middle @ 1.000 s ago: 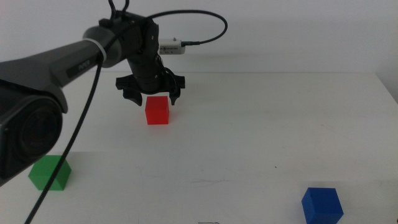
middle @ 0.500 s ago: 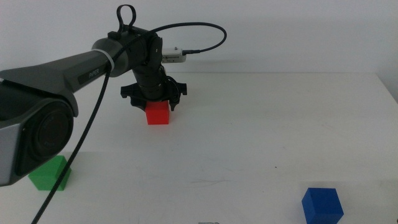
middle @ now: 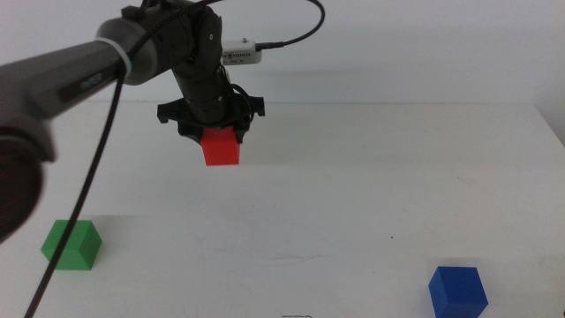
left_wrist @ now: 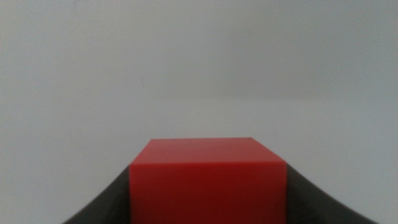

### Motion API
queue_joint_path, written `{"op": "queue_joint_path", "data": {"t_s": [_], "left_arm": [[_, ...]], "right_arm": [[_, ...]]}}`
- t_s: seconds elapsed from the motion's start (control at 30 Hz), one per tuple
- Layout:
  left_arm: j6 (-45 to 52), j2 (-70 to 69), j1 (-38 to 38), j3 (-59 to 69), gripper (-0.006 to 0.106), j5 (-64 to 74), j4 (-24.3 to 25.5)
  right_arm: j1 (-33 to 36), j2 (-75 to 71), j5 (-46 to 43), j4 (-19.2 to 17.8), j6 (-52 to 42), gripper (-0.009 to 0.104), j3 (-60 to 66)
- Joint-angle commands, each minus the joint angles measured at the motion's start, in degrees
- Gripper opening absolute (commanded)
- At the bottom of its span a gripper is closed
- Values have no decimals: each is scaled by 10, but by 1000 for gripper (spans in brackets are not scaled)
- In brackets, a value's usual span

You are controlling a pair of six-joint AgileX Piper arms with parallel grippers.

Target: Stack red cubes first, then green, then blue cubes in a specific spot.

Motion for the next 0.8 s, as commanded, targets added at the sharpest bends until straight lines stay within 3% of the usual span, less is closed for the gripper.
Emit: {"op": "queue_joint_path", "data": {"t_s": [0.0,0.3,0.53,0.77], "left_arm": [[-39,-76,-22,31,-2,-21,14],[-185,-139,-125,119,-2,12,79],[-230,-107,-185,119,-2,-28,82],[-250,-68,-198,119,-2,-42,77]], "right_arm": [[-3,-13,-41,-5,-6,81,-10],[-3,-13,-41,-5,-6,81,-10],[-3,-13,-41,-5,-6,81,-10],[-3,-13,-41,-5,-6,81,-10]]}}
